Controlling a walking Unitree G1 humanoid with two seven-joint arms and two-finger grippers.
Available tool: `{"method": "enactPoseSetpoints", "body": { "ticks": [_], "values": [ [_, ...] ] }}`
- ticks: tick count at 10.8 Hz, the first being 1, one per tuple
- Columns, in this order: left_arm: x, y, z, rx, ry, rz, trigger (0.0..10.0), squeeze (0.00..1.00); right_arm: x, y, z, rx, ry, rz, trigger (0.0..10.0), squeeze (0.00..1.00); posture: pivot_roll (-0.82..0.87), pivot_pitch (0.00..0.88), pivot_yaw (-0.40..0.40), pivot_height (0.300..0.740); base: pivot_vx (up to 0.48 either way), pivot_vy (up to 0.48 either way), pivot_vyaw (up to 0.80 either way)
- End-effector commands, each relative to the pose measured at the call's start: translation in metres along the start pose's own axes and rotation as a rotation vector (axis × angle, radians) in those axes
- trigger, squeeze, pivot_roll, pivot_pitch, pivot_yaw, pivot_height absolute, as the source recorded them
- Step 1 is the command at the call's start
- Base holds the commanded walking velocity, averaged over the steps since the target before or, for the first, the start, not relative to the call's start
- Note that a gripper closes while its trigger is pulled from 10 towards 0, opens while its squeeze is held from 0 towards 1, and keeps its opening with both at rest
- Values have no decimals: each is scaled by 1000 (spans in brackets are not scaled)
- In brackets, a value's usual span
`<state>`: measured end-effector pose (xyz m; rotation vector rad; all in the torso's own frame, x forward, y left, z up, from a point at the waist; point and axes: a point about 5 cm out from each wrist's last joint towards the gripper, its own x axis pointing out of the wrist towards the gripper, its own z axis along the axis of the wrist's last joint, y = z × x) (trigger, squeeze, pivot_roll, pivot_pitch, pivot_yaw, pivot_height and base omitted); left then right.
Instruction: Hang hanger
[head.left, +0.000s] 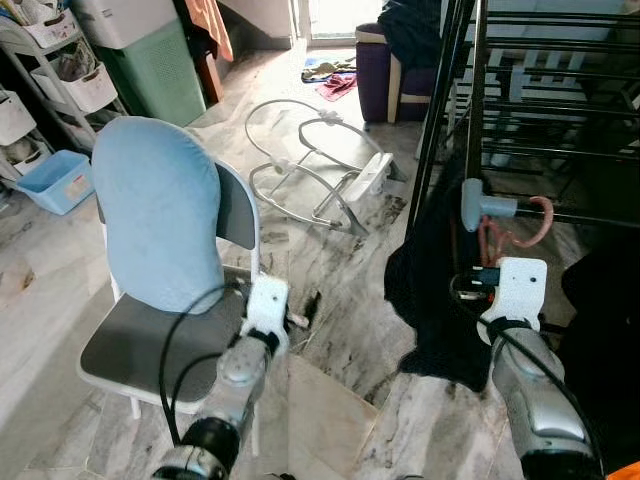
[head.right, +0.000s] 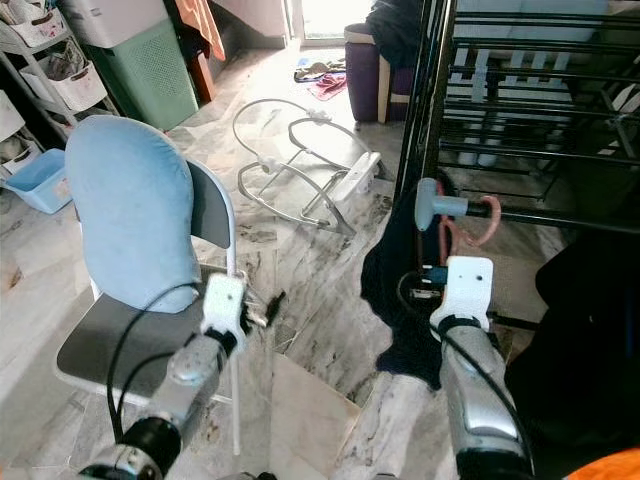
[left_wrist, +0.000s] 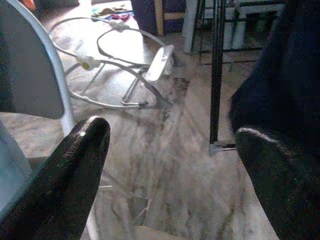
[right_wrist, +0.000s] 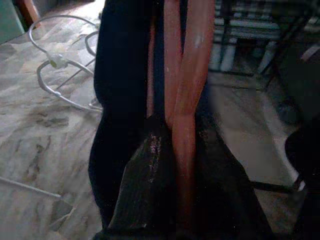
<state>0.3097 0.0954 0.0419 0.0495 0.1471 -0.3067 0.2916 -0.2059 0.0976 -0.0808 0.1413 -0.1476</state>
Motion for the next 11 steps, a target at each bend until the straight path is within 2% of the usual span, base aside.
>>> {"method": "enactPoseSetpoints", "body": {
  "ticks": [1,2,4,6,8,11],
  "values": [
    [1,6,2,22,-10,12,10000,0,-2,-3,14,-47,-84,-25,6863,0,-154,106,106,740,0,0,0],
    [4,4,8,29,-33,14,10000,0,-1,-11,25,-67,-152,-74,10000,0,-155,126,110,740,0,0,0],
    [8,-2,16,31,-62,-6,10000,0,-3,-20,32,-77,-177,-106,10000,0,-163,161,111,740,0,0,0],
    [8,-1,16,47,-67,2,10000,0,-13,-18,15,-83,-118,-92,10000,0,-170,181,110,740,0,0,0],
    [5,2,10,57,-42,19,10000,0,-31,-8,-14,-73,-39,-66,10000,0,-177,197,104,740,0,0,0],
    [2,4,6,66,-32,27,10000,0,-37,-1,-25,-69,-4,-44,10000,0,-167,205,103,740,-100,0,0]
  ]
}}
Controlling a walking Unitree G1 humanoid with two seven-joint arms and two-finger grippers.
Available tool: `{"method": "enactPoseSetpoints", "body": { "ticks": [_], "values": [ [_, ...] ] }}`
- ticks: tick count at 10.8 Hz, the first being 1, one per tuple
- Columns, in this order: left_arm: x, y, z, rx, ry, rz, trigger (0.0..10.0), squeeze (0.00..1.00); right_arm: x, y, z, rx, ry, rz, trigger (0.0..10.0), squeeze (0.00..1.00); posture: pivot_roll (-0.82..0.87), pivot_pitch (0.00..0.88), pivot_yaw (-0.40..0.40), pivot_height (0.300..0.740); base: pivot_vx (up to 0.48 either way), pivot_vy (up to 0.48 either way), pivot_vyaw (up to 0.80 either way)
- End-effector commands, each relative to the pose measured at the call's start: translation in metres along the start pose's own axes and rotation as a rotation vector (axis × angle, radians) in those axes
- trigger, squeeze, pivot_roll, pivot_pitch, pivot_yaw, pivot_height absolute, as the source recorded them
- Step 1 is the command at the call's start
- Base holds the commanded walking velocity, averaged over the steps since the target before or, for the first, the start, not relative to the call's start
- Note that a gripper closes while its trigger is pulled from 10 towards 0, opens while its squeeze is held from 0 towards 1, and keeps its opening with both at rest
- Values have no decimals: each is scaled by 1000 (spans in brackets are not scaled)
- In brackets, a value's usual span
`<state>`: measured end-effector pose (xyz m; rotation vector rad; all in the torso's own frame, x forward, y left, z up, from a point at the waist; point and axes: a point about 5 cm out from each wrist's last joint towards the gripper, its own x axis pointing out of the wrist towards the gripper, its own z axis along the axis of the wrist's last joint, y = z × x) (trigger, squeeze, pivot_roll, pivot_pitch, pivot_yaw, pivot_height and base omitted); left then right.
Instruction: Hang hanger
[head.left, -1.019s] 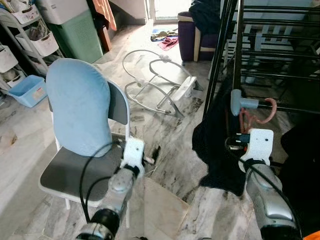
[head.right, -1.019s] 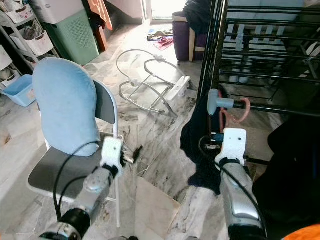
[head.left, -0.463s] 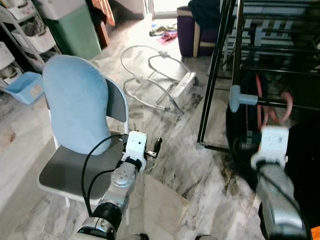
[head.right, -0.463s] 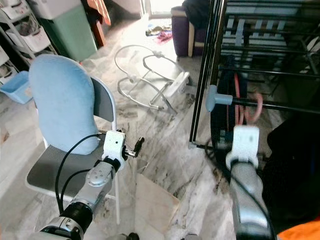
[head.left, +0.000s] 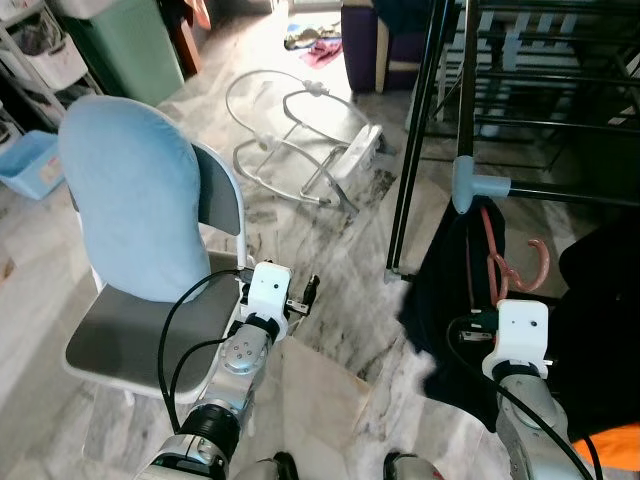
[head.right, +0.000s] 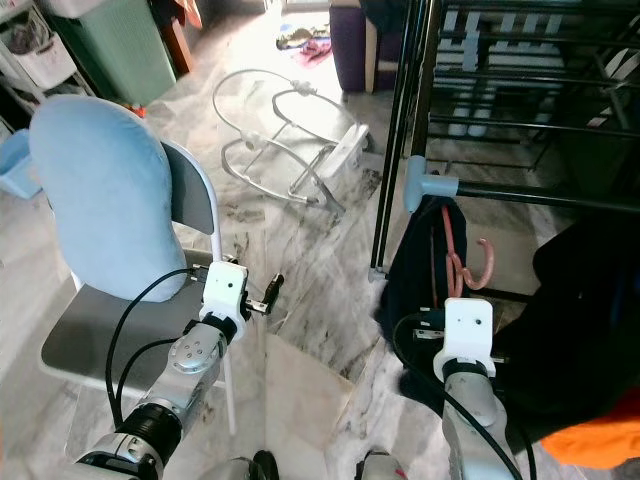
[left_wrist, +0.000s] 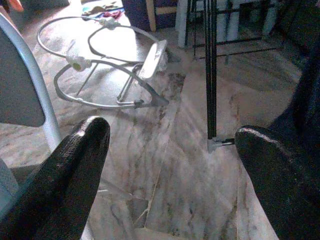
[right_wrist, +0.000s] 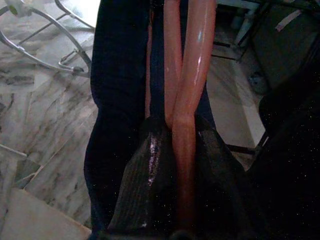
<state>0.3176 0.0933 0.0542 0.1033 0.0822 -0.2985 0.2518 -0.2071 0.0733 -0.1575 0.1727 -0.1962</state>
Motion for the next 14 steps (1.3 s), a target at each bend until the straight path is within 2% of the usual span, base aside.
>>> {"method": "enactPoseSetpoints", "body": {
  "ticks": [1,4,9,12,14],
  "values": [
    [-5,5,-8,8,27,18,10000,0,0,3,5,9,-30,8,10000,0,-163,207,105,740,-307,0,0],
    [-6,8,-8,13,28,33,10000,0,6,4,6,16,-22,23,10000,0,-152,208,100,740,-328,0,0],
    [-14,10,-20,10,65,65,10000,0,4,22,-2,44,6,126,10000,0,-135,167,83,740,-311,0,0],
    [-19,8,-29,12,97,70,10000,0,7,35,-10,61,43,180,10000,0,-117,111,78,740,-415,0,0],
    [-13,3,-29,-2,121,79,10000,0,22,29,-7,54,35,178,10000,0,-131,19,39,740,-407,0,0]
  ]
}}
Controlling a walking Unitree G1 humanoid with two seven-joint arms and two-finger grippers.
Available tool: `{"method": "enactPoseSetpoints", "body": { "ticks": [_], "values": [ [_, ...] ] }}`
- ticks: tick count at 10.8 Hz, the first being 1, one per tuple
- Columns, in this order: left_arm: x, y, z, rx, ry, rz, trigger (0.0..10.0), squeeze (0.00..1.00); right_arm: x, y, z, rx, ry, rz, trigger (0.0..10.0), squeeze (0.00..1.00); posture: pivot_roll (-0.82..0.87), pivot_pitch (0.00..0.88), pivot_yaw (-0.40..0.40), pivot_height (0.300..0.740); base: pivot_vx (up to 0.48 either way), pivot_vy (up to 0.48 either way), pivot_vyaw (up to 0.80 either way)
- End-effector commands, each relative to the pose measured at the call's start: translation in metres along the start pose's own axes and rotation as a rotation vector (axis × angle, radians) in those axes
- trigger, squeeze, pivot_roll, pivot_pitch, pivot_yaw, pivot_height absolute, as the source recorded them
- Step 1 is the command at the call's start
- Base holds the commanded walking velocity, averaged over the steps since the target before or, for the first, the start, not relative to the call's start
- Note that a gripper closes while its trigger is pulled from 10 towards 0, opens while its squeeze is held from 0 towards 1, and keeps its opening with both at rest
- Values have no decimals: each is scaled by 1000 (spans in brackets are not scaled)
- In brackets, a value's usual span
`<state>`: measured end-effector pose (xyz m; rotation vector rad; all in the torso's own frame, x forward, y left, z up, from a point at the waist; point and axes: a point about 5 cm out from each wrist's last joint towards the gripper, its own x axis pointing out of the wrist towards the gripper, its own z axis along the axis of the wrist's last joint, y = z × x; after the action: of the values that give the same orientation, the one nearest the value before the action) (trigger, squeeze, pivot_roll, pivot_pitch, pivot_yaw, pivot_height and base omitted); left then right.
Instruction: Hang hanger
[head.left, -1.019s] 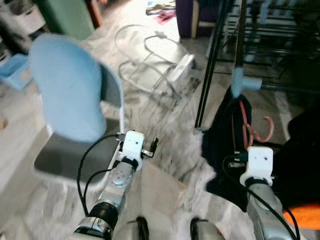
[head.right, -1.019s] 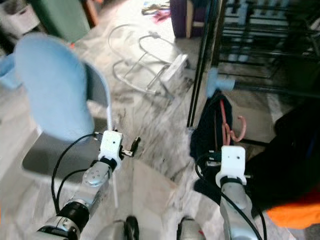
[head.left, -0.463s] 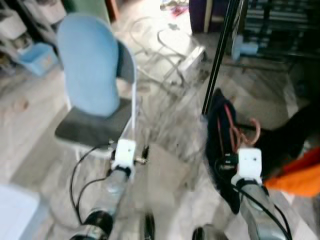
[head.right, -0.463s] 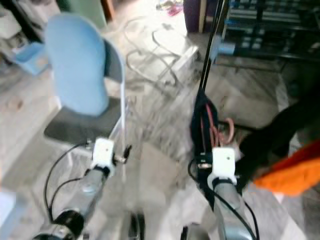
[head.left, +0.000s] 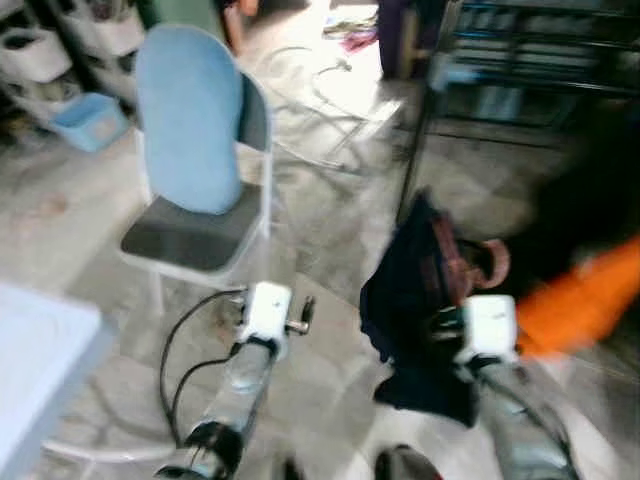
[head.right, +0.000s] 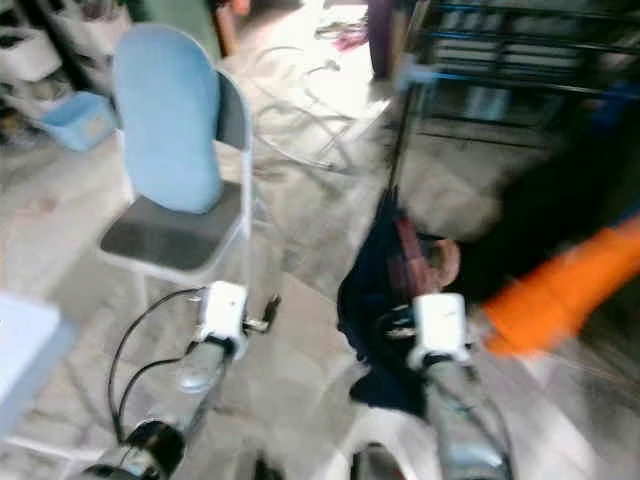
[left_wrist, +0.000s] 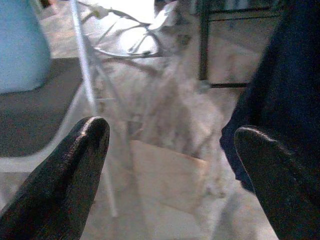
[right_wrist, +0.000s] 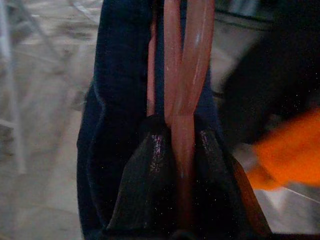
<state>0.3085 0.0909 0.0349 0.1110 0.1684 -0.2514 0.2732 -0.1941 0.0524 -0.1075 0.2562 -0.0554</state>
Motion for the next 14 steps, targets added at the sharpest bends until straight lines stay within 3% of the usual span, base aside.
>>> {"method": "enactPoseSetpoints", "body": {
  "ticks": [1,3,5,7,8,10,12,14],
  "values": [
    [-2,10,-5,-5,27,38,10000,0,4,9,12,9,-52,36,10000,0,-136,16,34,740,-398,0,0],
    [1,11,-1,-13,18,49,10000,0,4,4,10,-11,-56,36,10000,0,-156,67,58,740,-351,0,0],
    [-6,23,-10,36,34,40,10000,0,0,14,-1,-14,-31,52,10000,0,-133,73,44,740,-313,0,0],
    [-7,35,-7,15,2,129,10000,0,5,27,-8,-27,9,138,10000,0,-80,80,10,740,-266,0,0],
    [-7,42,-3,-19,-18,171,10000,0,12,30,1,-64,-14,163,10000,0,-81,101,20,740,0,0,0],
    [-7,38,2,17,-65,117,10000,0,19,22,5,-6,-24,108,10000,0,-61,117,37,740,0,0,0],
    [-9,32,0,31,-68,60,10000,0,15,30,1,-2,-24,135,10000,0,-59,144,41,740,0,-141,0],
    [-13,35,-2,24,-80,77,10000,0,7,33,-11,-3,-1,144,10000,0,-59,152,37,740,0,-368,800]
  ]
}}
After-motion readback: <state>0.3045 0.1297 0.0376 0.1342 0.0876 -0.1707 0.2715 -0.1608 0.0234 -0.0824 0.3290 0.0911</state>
